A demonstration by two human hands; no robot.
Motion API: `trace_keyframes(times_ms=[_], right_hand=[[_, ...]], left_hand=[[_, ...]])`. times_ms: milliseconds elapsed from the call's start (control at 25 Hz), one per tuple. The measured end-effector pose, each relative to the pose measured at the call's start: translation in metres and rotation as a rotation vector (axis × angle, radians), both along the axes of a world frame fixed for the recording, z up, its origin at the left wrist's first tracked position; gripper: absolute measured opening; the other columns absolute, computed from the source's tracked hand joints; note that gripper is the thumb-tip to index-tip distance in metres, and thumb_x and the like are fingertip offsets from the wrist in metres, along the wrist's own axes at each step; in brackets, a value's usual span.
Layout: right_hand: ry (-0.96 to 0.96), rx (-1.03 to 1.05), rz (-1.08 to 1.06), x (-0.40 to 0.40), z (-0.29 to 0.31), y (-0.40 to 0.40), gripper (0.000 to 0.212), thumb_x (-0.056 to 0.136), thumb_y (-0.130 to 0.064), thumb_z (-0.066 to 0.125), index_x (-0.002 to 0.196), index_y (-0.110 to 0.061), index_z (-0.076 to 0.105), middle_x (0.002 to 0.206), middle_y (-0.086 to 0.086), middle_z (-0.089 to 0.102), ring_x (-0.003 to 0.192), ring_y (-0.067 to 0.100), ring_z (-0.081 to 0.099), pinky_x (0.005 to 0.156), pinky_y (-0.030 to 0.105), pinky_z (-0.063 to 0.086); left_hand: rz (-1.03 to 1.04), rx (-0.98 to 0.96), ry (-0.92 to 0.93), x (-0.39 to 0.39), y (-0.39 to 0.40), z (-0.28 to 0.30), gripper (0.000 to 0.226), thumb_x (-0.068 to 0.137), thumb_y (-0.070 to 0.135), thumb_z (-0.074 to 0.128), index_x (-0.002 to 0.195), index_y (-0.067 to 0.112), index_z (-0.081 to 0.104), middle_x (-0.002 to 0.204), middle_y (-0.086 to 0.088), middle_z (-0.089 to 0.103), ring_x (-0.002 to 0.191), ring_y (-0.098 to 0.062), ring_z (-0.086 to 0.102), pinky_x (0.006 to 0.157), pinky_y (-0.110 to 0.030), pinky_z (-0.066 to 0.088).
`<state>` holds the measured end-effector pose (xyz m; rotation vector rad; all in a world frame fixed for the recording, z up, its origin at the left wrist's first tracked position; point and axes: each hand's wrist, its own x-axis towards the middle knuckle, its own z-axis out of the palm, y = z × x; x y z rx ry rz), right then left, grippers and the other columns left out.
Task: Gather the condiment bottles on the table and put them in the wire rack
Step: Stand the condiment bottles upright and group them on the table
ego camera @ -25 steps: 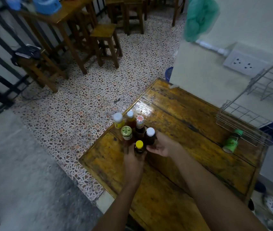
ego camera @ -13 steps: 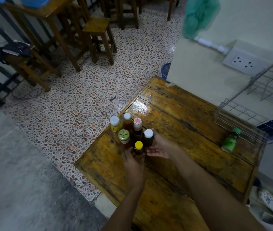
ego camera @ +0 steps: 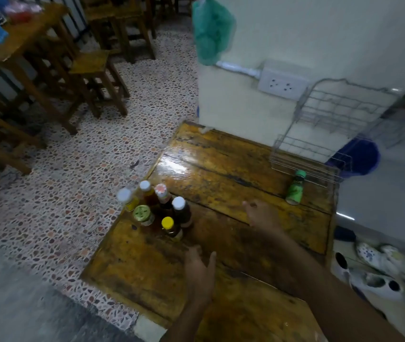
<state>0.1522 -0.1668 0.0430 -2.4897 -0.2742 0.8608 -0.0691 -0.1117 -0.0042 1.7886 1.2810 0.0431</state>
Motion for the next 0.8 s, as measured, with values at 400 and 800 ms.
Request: trace_keyframes(times_ms=[400,800], right_hand=[[-0.237,0.005,-0.219,0.101,-0.029,-0.095,0.037,0.093,-0.041,0.057,0.118,-0.014,0.055,0.096,0.009,0.067,0.085,0.028,0.063,0.075,0.045,0.056],[-0.077,0.036,-0.406,0.152,-0.075,-0.061,0.072,0.088,-0.041,0.069,0.144,-0.010,0.035,0.134,0.017,0.054,0.119,0.038,0.054,0.097,0.050,0.047]], left_hand=[[-0.807,0.240,0.154,0.139,0.009,-0.003,0.061,0.103,0.044,0.056,0.153,0.016,0.035,0.154,-0.008,0.038,0.142,-0.026,0.039,0.112,-0.038,0.039],[-0.938,0.326,0.203,0.127,0.030,-0.035,0.068,0.101,0.046,0.057,0.159,0.022,0.029,0.169,-0.002,0.016,0.155,-0.026,0.019,0.122,-0.045,0.028]])
